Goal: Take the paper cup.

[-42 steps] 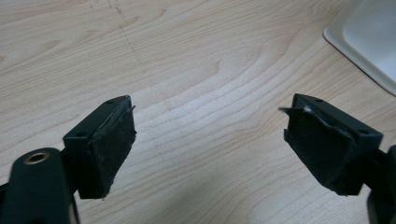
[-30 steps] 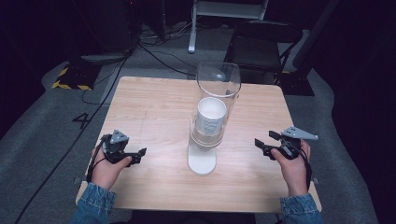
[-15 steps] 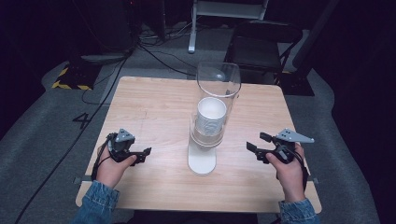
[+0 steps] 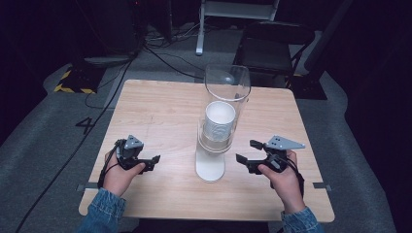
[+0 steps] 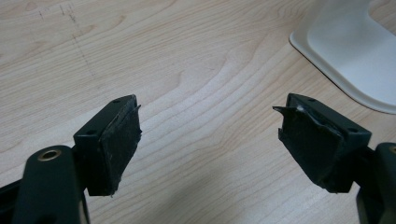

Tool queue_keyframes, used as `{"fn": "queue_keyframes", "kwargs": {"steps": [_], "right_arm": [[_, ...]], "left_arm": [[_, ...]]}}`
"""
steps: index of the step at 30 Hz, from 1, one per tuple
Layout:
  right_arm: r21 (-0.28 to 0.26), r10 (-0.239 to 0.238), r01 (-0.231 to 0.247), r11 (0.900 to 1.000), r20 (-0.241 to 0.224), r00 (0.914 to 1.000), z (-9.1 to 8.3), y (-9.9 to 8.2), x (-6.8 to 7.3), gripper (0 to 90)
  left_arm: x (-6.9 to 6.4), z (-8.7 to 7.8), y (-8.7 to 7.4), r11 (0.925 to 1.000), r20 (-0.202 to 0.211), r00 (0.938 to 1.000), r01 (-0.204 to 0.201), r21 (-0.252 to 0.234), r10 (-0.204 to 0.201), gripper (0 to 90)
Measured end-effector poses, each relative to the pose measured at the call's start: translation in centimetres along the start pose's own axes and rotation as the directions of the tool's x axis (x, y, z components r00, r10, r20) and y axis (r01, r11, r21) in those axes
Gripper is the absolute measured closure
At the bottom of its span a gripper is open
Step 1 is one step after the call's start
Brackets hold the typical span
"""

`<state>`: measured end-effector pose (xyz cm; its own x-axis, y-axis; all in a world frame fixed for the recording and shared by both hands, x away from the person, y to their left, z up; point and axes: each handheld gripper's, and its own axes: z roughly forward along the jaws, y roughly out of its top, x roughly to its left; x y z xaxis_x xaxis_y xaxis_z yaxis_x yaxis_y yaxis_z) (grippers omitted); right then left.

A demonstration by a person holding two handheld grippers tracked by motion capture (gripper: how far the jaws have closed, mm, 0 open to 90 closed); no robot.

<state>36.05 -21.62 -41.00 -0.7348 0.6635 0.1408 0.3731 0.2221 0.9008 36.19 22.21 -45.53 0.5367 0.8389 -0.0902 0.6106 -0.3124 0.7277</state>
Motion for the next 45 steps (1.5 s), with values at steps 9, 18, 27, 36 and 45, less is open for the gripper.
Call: {"fn": "queue_keyframes", "kwargs": {"steps": [9,18,27,36,45], "right_arm": [[-0.011,-0.052,0.051,0.9986,-0.059,0.9969,2.6,0.5,2.3,16.6],[-0.023,-0.064,0.063,0.9978,-0.066,0.9958,4.4,0.8,3.1,16.0],[-0.047,-0.086,0.083,0.9954,-0.058,0.9946,6.5,1.1,3.9,16.0],[-0.123,-0.120,0.117,0.9855,-0.017,0.9926,7.5,1.2,4.5,21.2],[-0.142,-0.125,0.125,0.9820,0.006,0.9921,7.5,1.1,4.6,29.1]], "left_arm": [[0.1,0.3,-0.2,1.0000,-0.003,1.0000,-0.004,0.005,0.004,19.7],[0.0,0.6,-0.4,0.9997,0.002,0.9998,-0.022,0.013,0.022,19.0],[0.1,0.7,-0.8,0.9996,0.002,0.9998,-0.021,0.021,0.021,18.7],[0.2,0.7,-1.3,0.9991,0.001,0.9999,-0.016,0.038,0.016,18.6],[0.3,0.7,-1.5,0.9990,-0.001,0.9998,-0.021,0.041,0.021,18.7]]}}
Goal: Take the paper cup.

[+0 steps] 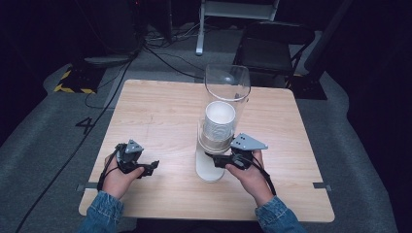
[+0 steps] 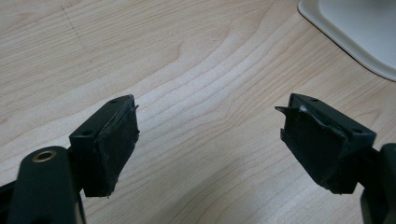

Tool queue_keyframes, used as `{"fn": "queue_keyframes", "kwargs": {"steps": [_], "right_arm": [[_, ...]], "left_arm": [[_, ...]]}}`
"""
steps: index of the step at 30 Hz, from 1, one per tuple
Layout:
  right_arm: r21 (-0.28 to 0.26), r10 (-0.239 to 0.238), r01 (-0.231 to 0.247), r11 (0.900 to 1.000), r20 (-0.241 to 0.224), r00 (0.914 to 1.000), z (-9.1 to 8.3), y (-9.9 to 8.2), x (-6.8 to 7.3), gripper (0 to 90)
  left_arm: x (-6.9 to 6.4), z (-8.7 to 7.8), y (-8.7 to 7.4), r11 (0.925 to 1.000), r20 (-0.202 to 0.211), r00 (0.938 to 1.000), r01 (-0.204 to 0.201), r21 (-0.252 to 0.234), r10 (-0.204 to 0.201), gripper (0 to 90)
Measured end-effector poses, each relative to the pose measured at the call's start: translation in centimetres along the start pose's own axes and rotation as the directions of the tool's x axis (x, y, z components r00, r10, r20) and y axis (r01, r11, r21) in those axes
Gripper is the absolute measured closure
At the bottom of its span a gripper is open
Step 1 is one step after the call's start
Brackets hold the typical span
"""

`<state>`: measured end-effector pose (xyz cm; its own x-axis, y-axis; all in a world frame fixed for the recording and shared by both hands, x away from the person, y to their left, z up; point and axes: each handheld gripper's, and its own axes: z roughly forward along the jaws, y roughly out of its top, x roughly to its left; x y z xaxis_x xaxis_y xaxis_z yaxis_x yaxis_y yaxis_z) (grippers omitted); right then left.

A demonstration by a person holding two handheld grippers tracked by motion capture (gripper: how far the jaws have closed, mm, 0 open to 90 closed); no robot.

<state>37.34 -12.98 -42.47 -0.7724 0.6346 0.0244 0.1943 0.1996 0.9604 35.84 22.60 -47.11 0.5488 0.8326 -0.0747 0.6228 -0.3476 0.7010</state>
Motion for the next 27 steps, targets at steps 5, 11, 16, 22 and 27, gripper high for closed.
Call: {"fn": "queue_keyframes", "kwargs": {"steps": [5,11,16,22,27], "right_arm": [[-0.001,-0.003,0.003,1.0000,0.006,1.0000,-0.06,-0.06,0.13,30.9],[0.003,0.012,-0.012,0.9999,0.002,0.9999,-0.12,-0.13,0.09,31.1],[0.004,0.020,-0.020,0.9998,-0.001,0.9998,-0.17,-0.21,0.07,31.1],[0.003,0.032,-0.032,0.9995,-0.006,0.9995,-0.20,-0.34,0.15,31.2],[0.005,0.038,-0.038,0.9993,-0.005,0.9993,-0.25,-0.42,0.23,31.2]], "left_arm": [[-0.06,0.06,-0.03,1.0000,0.003,1.0000,0.006,0.002,-0.006,18.6],[-0.13,0.12,-0.07,1.0000,0.007,1.0000,0.004,0.005,-0.004,18.7],[-0.16,0.13,-0.05,0.9999,0.007,1.0000,-0.004,0.010,0.004,18.6],[-0.18,0.12,-0.06,1.0000,0.008,1.0000,-0.003,0.010,0.002,18.6],[-0.19,0.12,-0.06,0.9999,0.011,0.9999,-0.004,0.010,0.004,18.6]]}}
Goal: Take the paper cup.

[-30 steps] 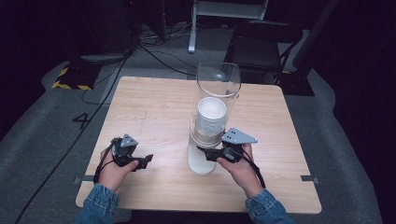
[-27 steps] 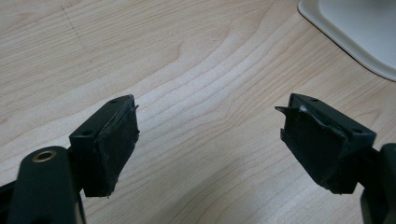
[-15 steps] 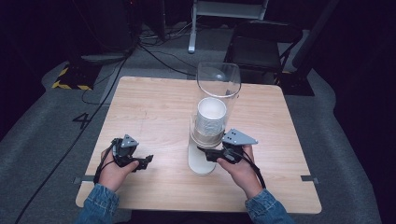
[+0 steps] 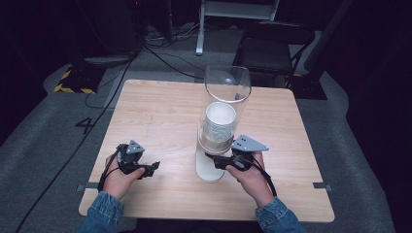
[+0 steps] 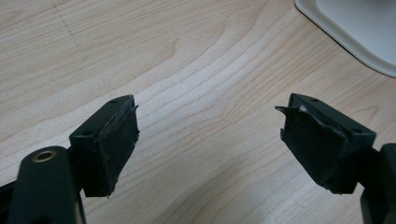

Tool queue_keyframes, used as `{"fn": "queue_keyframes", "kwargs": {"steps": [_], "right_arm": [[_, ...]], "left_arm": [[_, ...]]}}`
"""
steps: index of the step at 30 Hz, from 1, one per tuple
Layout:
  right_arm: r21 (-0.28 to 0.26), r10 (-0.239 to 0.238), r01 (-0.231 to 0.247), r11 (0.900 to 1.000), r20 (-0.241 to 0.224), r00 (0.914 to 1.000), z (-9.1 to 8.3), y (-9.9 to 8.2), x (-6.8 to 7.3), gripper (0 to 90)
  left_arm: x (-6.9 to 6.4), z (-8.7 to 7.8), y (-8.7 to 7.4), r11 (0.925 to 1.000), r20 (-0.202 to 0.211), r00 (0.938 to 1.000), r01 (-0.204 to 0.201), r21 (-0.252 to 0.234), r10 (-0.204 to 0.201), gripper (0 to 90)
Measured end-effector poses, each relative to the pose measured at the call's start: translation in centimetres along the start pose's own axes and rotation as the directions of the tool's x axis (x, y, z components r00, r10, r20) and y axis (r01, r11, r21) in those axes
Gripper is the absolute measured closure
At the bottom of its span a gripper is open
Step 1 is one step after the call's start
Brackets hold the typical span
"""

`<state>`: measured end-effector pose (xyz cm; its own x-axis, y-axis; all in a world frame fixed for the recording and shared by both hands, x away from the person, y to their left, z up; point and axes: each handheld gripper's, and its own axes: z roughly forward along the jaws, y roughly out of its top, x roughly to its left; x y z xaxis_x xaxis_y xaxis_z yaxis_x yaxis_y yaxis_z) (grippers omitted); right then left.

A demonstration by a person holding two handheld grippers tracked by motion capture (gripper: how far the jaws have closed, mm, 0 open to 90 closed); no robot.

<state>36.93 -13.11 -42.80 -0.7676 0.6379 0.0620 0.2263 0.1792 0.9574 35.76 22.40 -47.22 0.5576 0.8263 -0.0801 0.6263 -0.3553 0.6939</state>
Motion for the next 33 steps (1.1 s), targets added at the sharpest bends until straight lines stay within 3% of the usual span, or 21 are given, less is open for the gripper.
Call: {"fn": "queue_keyframes", "kwargs": {"steps": [33], "right_arm": [[0.000,0.019,-0.019,0.9998,0.016,0.9997,-0.30,-0.41,0.57,31.5]], "left_arm": [[-0.12,0.12,-0.04,1.0000,-0.001,1.0000,-0.002,-0.001,0.002,18.6]]}}
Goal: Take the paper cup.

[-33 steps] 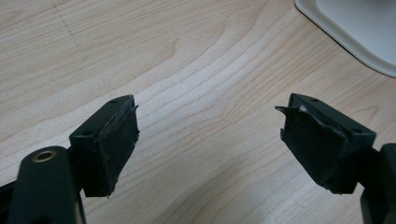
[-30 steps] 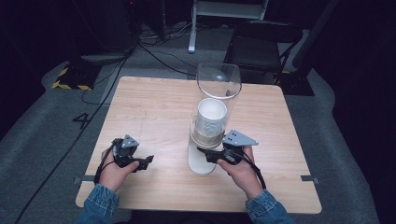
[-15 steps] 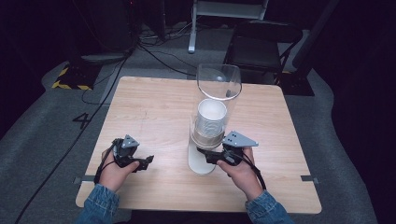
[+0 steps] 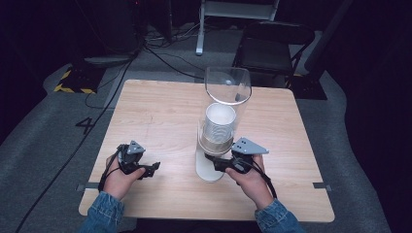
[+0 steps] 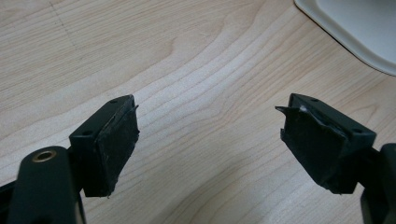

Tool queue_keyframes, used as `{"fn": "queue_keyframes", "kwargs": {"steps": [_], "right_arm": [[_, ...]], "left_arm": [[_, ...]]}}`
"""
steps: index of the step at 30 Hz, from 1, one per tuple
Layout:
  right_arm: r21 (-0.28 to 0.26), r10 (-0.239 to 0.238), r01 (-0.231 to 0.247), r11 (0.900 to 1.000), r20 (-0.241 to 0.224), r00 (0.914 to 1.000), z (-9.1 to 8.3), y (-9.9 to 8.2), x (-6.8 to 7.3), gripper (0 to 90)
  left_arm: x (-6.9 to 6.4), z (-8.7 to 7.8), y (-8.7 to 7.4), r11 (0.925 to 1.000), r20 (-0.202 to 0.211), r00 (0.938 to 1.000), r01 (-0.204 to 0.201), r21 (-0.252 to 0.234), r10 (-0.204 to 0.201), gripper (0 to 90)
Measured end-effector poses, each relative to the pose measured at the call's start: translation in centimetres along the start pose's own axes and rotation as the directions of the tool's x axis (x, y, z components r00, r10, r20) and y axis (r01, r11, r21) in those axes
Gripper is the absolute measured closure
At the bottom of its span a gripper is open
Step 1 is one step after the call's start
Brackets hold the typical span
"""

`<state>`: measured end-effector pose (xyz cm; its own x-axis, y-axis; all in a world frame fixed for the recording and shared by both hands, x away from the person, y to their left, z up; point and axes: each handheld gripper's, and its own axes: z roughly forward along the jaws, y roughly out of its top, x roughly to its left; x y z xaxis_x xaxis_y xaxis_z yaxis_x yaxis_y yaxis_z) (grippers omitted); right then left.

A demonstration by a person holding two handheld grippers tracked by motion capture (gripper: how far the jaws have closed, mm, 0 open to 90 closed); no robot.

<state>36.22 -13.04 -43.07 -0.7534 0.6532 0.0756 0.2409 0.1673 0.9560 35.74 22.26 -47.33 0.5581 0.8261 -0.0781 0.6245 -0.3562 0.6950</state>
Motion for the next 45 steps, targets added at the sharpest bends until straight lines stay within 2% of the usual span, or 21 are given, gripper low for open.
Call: {"fn": "queue_keyframes", "kwargs": {"steps": [12,23,24,25,26,28,29,32,36,41,45], "right_arm": [[0.005,0.009,-0.009,1.0000,0.002,1.0000,-0.1,0.0,0.0,31.7],[0.006,-0.008,0.008,1.0000,0.000,1.0000,0.3,0.0,-0.3,31.6],[0.015,-0.009,0.009,0.9999,0.001,1.0000,0.4,-0.1,-0.3,32.2],[0.082,-0.035,0.034,0.9961,0.007,0.9994,0.6,-0.3,-0.4,32.9],[0.123,-0.044,0.043,0.9915,0.006,0.9990,1.1,-0.9,-0.5,33.4],[0.123,-0.025,0.025,0.9920,-0.006,0.9997,1.7,-2.1,-0.7,33.4],[0.117,-0.037,0.038,0.9924,-0.004,0.9993,1.7,-2.3,-0.8,33.2],[0.128,-0.055,0.054,0.9903,0.003,0.9985,1.5,-2.0,-0.9,32.4],[0.140,-0.054,0.054,0.9887,-0.008,0.9985,1.4,-2.1,-0.6,31.7],[0.180,-0.049,0.050,0.9824,-0.008,0.9988,1.2,-2.4,-0.6,31.5],[0.220,-0.064,0.063,0.9735,-0.002,0.9980,1.1,-3.0,-0.8,31.3]], "left_arm": [[0.0,0.0,0.0,1.0000,-0.003,1.0000,0.000,0.005,0.000,18.6],[-0.1,0.2,-0.1,0.9999,0.004,1.0000,0.000,0.014,0.000,18.6],[-0.1,0.2,-0.1,0.9999,0.004,1.0000,-0.001,0.016,0.001,18.6],[-0.1,0.2,-0.1,0.9999,0.001,1.0000,0.000,0.013,0.000,18.6],[-0.1,0.2,-0.1,0.9999,0.000,1.0000,-0.003,0.012,0.003,18.6],[0.0,0.1,-0.1,0.9999,0.000,1.0000,-0.006,0.010,0.006,18.6],[0.0,0.0,0.0,1.0000,0.000,1.0000,0.000,0.001,0.000,18.6],[0.1,-0.1,0.0,1.0000,0.000,1.0000,0.002,0.004,-0.002,18.6],[0.1,0.0,0.0,1.0000,0.005,1.0000,0.000,0.005,0.000,18.6],[0.1,-0.1,0.0,1.0000,-0.002,1.0000,0.000,0.002,0.000,18.6],[0.0,0.0,0.0,1.0000,0.002,1.0000,0.001,0.002,-0.001,18.6]]}}
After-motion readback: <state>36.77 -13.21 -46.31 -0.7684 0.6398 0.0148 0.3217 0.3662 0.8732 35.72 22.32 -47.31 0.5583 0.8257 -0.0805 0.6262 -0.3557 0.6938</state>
